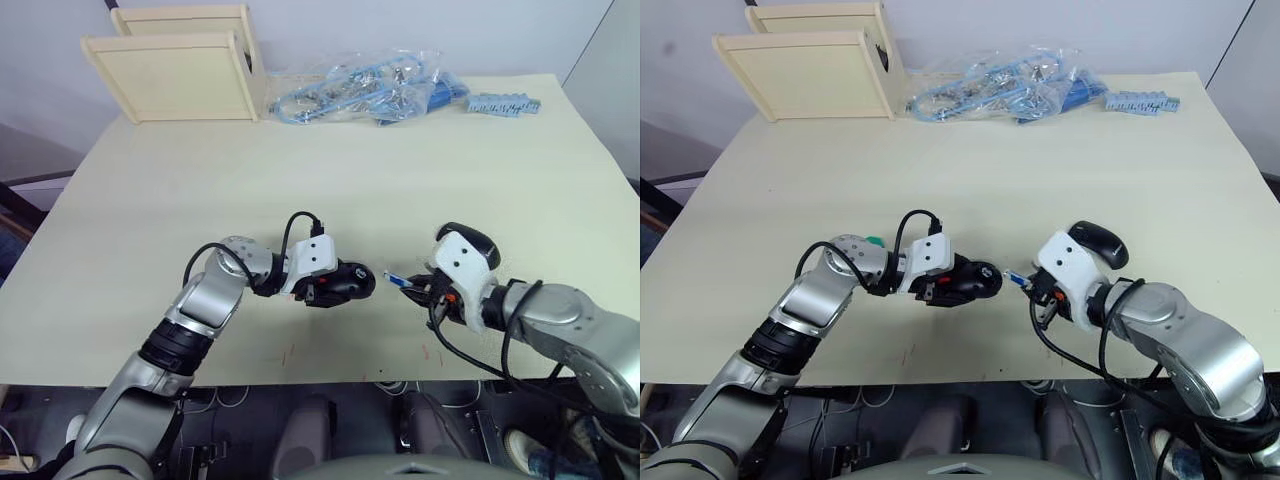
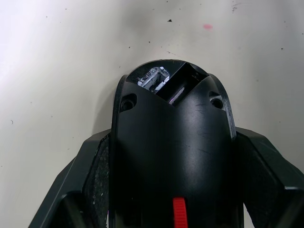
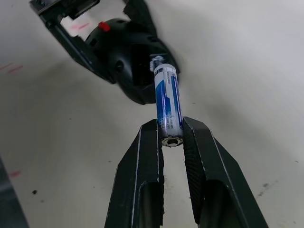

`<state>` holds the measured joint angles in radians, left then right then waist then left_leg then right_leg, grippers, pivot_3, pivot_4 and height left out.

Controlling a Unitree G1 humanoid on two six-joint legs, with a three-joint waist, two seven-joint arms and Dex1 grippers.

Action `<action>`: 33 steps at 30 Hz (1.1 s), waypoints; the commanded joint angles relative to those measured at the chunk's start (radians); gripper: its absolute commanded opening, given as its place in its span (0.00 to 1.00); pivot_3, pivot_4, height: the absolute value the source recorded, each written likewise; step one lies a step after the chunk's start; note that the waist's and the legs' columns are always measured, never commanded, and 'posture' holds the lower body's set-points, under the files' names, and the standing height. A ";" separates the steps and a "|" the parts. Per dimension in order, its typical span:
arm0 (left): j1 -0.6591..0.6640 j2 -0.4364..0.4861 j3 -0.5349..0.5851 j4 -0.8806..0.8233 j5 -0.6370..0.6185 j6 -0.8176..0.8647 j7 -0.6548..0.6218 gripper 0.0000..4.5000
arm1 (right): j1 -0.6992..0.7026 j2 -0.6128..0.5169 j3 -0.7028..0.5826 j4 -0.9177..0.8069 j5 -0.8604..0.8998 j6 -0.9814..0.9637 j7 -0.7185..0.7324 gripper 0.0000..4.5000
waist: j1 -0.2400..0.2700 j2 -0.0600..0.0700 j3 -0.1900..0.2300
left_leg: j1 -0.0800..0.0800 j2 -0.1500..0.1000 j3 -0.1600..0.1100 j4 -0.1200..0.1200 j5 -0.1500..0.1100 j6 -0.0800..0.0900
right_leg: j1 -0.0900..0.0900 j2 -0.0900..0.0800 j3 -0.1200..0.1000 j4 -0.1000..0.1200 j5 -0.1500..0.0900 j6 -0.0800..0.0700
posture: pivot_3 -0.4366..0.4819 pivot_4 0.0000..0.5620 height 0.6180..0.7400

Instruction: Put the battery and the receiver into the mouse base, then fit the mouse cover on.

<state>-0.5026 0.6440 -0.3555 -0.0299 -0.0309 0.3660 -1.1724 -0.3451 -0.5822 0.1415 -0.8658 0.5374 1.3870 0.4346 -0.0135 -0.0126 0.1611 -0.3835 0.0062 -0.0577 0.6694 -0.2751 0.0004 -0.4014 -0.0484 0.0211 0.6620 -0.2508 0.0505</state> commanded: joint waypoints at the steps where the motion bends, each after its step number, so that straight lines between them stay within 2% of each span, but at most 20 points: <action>1: 0.018 0.005 -0.037 0.008 0.015 0.010 -0.016 0.66 | -0.089 0.015 0.033 0.009 0.020 0.124 -0.023 0.02 | -0.002 0.000 0.000 | 0.000 0.000 0.000 0.000 0.000 0.000 | 0.000 0.000 0.000 0.000 0.000 0.000 | 0.48 0.27 1.00; 5: 0.017 0.004 -0.040 0.006 0.018 0.013 -0.016 0.66 | -0.163 0.062 0.042 0.049 0.032 0.214 -0.034 0.02 | -0.001 0.000 0.000 | 0.000 0.000 0.000 0.000 0.000 0.000 | 0.000 0.000 0.000 0.000 0.000 0.000 | 0.48 0.27 1.00; 10: 0.013 -0.001 -0.047 0.007 0.020 0.022 -0.011 0.66 | -0.216 0.101 0.098 0.114 0.031 0.227 -0.060 0.02 | -0.002 0.000 0.000 | 0.000 0.000 0.000 0.000 0.000 0.000 | 0.000 0.000 0.000 0.000 0.000 0.000 | 0.48 0.27 1.00; 33: 0.040 -0.006 -0.057 -0.046 0.023 0.064 0.003 0.66 | -0.274 0.205 0.221 0.281 -0.007 0.227 -0.130 0.02 | -0.003 0.001 0.000 | 0.000 0.000 -0.001 0.000 0.000 0.000 | 0.000 0.000 0.000 0.000 0.000 0.000 | 0.48 0.27 1.00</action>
<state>-0.4905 0.6441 -0.3605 -0.0697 -0.0201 0.4154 -1.1576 -0.6074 -0.3838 0.3425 -0.6011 0.5307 1.6078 0.3111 -0.0164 -0.0120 0.1608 -0.3835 0.0058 -0.0590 0.6692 -0.2751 0.0004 -0.4015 -0.0488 0.0207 0.6621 -0.2507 0.0506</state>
